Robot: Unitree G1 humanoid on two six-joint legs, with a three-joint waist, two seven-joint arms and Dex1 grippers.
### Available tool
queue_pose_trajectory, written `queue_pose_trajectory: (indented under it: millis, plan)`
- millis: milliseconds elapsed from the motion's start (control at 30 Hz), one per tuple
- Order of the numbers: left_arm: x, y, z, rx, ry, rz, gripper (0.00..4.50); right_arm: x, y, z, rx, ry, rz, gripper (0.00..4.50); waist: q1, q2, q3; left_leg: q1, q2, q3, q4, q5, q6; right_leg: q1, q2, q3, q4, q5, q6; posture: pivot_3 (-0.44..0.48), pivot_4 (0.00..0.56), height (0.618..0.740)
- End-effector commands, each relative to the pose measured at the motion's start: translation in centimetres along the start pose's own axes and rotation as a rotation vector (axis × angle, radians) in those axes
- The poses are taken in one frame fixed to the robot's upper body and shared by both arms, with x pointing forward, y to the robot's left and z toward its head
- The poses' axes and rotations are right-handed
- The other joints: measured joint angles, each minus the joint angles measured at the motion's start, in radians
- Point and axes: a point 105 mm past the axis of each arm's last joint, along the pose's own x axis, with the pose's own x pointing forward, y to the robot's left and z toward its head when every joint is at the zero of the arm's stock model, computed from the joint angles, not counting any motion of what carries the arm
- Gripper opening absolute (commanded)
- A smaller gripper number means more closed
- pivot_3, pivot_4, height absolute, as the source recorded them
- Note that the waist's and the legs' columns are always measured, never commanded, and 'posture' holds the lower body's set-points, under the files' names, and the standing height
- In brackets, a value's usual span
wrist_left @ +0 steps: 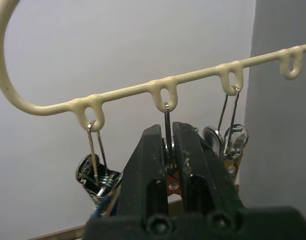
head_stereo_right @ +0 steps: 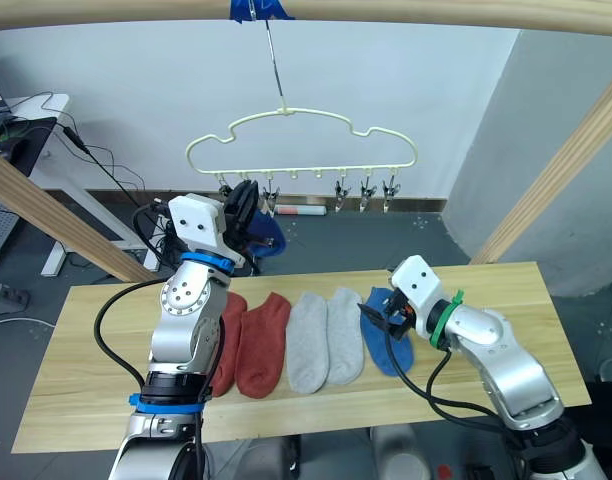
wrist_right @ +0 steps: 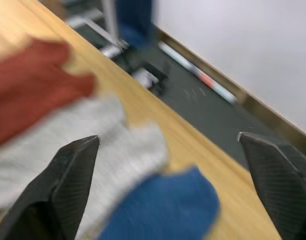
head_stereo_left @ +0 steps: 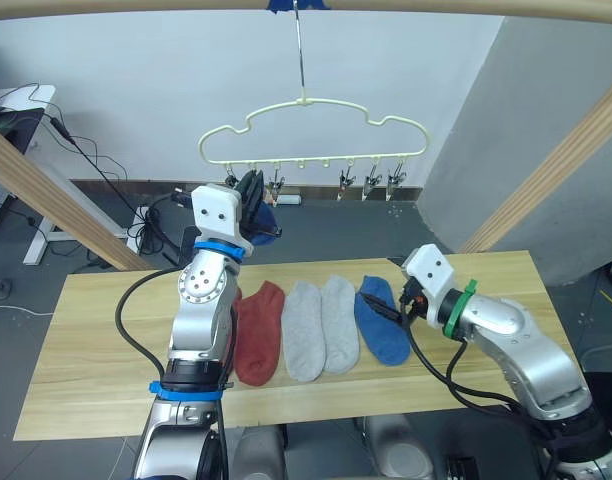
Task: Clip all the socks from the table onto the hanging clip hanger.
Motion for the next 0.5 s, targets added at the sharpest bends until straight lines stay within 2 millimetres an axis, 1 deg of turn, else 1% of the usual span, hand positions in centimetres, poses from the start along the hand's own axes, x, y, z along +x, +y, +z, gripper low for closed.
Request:
queue_pose_trajectory:
  millis: [33,200,300,433,500]
  plan:
    - [0.0,-0.4,1.6,0.032,-0.053,-0.033,0.00,1.2,-0.3,-1.9,-0.015,0.019,-0.066,4.46,0.001,0.000,0.000,0.000,0.000,0.000,0.000,0.000,0.000,0.000,0.000,0.000,0.000,0.000,0.000,-0.213,0.284,0.740]
    - [-0.1,-0.7,1.6,0.030,-0.043,-0.050,0.00,3.0,-0.3,-4.9,-0.004,0.080,-0.088,4.46,0.003,0.000,0.000,0.000,0.000,0.000,0.000,0.000,0.000,0.000,0.000,0.000,0.000,0.000,0.000,-0.205,0.288,0.740]
    - [-0.1,-0.8,1.5,0.028,-0.037,-0.059,0.00,4.0,-0.6,-6.1,0.026,0.105,-0.104,4.46,0.002,0.000,0.000,0.000,0.000,0.000,0.000,0.000,0.000,0.000,0.000,0.000,0.000,0.000,0.000,-0.205,0.288,0.740]
    - [-0.2,-0.8,1.6,0.027,-0.031,-0.069,0.00,5.1,0.2,-7.6,0.060,0.145,-0.064,4.46,0.003,0.000,0.000,0.000,0.000,0.000,0.000,0.000,0.000,0.000,0.000,0.000,0.000,0.000,0.000,-0.187,0.294,0.740]
    - [-0.2,-0.9,1.6,0.022,-0.022,-0.084,0.00,5.3,0.5,-8.5,0.087,0.175,-0.060,4.09,0.004,0.000,0.000,0.000,0.000,0.000,0.000,0.000,0.000,0.000,0.000,0.000,0.000,0.000,0.000,-0.187,0.294,0.740]
